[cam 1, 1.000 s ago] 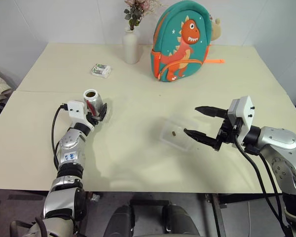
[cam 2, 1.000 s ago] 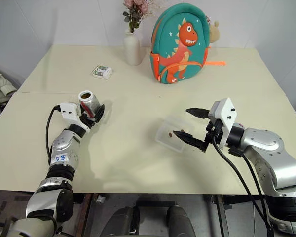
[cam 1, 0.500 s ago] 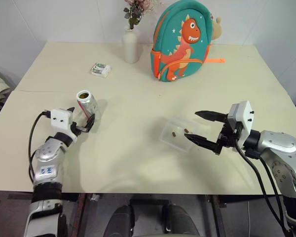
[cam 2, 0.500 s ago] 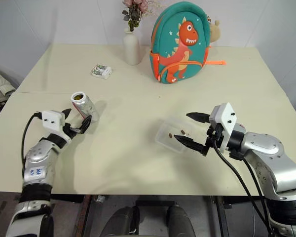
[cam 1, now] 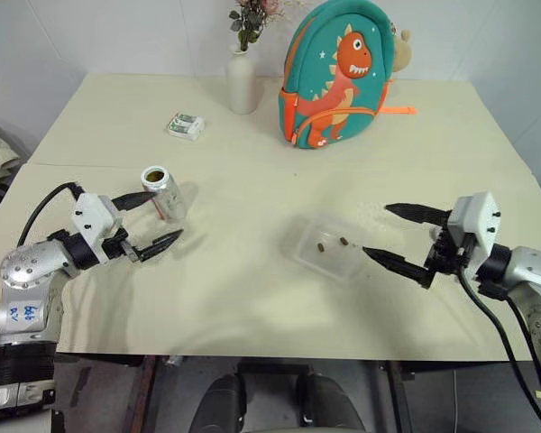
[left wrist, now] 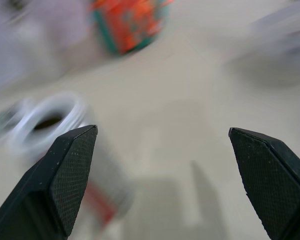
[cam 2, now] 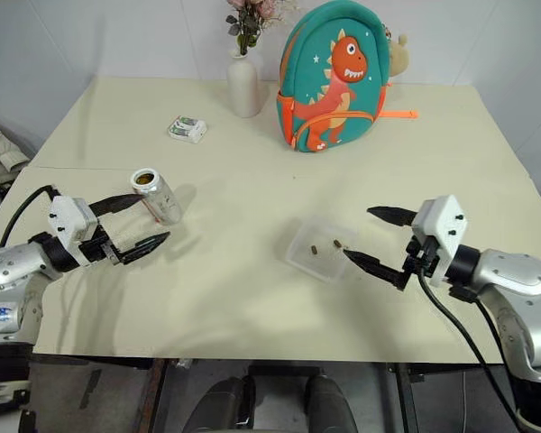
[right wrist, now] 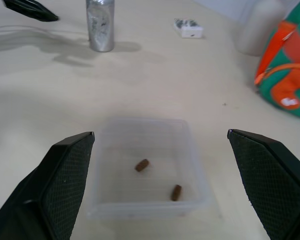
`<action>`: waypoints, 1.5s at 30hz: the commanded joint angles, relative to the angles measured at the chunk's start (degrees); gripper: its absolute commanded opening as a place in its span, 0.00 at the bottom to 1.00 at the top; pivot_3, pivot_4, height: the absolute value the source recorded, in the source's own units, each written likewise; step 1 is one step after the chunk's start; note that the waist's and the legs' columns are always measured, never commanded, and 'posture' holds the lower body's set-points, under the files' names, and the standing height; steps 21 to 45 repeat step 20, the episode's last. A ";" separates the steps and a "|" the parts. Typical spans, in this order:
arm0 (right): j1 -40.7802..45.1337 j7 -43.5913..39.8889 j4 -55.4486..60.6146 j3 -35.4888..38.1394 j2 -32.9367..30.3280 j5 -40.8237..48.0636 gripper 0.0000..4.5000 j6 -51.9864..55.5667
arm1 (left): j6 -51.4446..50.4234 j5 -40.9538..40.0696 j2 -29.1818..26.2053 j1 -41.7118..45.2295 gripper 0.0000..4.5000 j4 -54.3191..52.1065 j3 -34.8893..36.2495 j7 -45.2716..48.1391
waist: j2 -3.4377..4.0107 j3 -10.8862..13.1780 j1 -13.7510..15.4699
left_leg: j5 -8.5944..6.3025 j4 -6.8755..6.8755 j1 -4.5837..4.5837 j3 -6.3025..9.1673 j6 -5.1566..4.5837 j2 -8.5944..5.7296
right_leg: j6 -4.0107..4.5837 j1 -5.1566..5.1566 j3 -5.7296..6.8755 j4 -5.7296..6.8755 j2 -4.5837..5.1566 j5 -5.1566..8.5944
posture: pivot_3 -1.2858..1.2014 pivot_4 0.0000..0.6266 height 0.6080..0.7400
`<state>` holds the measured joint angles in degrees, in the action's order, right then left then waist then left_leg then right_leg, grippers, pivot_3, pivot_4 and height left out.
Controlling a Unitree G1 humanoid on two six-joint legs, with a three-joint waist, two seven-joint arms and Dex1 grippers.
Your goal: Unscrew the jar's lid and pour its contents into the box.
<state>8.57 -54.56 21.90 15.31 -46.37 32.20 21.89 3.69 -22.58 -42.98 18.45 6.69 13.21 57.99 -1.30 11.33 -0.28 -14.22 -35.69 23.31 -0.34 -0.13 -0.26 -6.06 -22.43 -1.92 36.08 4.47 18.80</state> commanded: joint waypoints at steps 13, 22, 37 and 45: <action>-3.59 -4.93 3.06 6.67 -6.47 4.24 1.00 3.28 | -8.81 -4.42 -0.76 10.07 1.00 -3.25 -7.08 12.68 | 0.00 0.00 -0.33 | 0.01 -0.19 0.01 -0.07 -0.03 0.01 | -0.02 0.01 -0.01 0.13 -0.14 -0.01 | 0.52 0.24 1.00; -6.34 -1.24 2.65 6.76 -3.65 2.72 1.00 2.12 | -12.01 -5.27 -0.04 5.33 1.00 -7.50 -6.04 9.44 | 0.00 0.00 -0.36 | 0.03 -0.40 -0.03 -0.07 -0.06 0.01 | -0.03 0.04 -0.06 0.46 -0.14 -0.01 | 0.52 0.24 1.00; -6.34 -1.24 2.65 6.76 -3.65 2.72 1.00 2.12 | -12.01 -5.27 -0.04 5.33 1.00 -7.50 -6.04 9.44 | 0.00 0.00 -0.36 | 0.03 -0.40 -0.03 -0.07 -0.06 0.01 | -0.03 0.04 -0.06 0.46 -0.14 -0.01 | 0.52 0.24 1.00; -6.34 -1.24 2.65 6.76 -3.65 2.72 1.00 2.12 | -12.01 -5.27 -0.04 5.33 1.00 -7.50 -6.04 9.44 | 0.00 0.00 -0.36 | 0.03 -0.40 -0.03 -0.07 -0.06 0.01 | -0.03 0.04 -0.06 0.46 -0.14 -0.01 | 0.52 0.24 1.00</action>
